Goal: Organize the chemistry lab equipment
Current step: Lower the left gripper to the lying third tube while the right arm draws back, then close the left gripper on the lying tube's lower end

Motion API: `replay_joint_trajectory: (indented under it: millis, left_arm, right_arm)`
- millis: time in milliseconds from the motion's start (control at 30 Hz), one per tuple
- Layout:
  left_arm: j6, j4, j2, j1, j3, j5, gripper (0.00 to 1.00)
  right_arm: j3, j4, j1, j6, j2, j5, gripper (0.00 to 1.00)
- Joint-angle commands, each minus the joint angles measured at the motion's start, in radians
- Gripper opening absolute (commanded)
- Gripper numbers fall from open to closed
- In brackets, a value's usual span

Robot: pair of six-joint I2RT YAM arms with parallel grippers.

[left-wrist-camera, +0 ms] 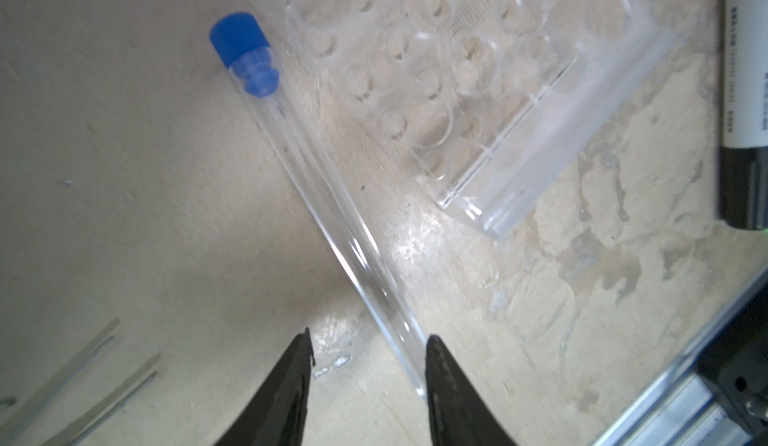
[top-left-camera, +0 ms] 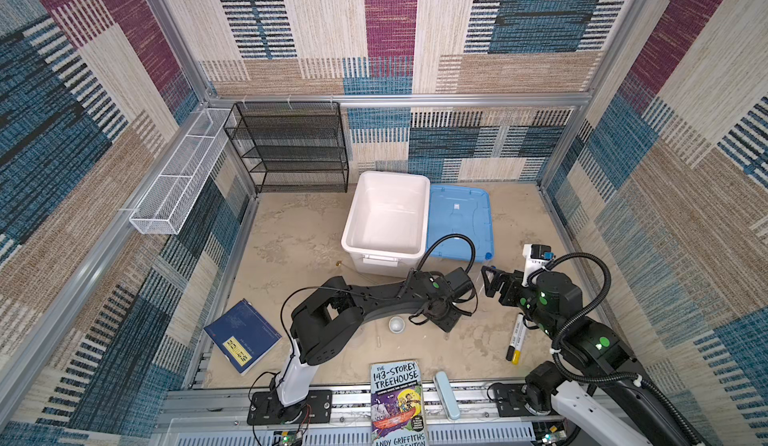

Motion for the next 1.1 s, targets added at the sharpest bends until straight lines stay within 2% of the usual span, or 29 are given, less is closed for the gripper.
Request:
replay_joint_trajectory:
  millis: [0,200,300,467,700,767,967,1067]
  left_arm:
    - [-0.022,-0.025,0.009,-0.004,0.007,0.027,0.47]
    - [-0.019,-0.072,0.042,-0.008,0.029,0.028,0.46]
    - [-0.019,-0.082,0.031,-0.009,0.019,-0.009,0.46]
    - [-0.003,-0.133,0.048,-0.018,0.011,-0.100,0.40]
    - [-0.019,-0.132,0.049,-0.020,-0.021,-0.141,0.34]
    - [-0.027,-0.137,0.052,-0.019,-0.019,-0.158,0.29]
    - [-0.045,-0.144,0.051,-0.004,-0.022,-0.191,0.27]
    - [-0.053,-0.118,0.036,0.013,-0.046,-0.171,0.26]
  right_arm:
    - [-0.003,0.017,0.000,0.006,0.003,0.002,0.99]
    - [-0.005,0.021,0.000,0.006,-0.002,0.001,0.99]
    - [-0.006,0.022,0.000,0.006,-0.006,0.003,0.99]
    - [-0.005,0.021,0.000,0.006,-0.012,0.005,0.99]
    - [-0.007,0.022,0.000,0.006,-0.013,0.006,0.99]
    - [-0.008,0.024,0.000,0.006,-0.010,0.007,0.99]
    - [-0.009,0.023,0.000,0.008,-0.013,0.007,0.99]
    - [-0.009,0.023,0.001,0.007,-0.014,0.006,0.99]
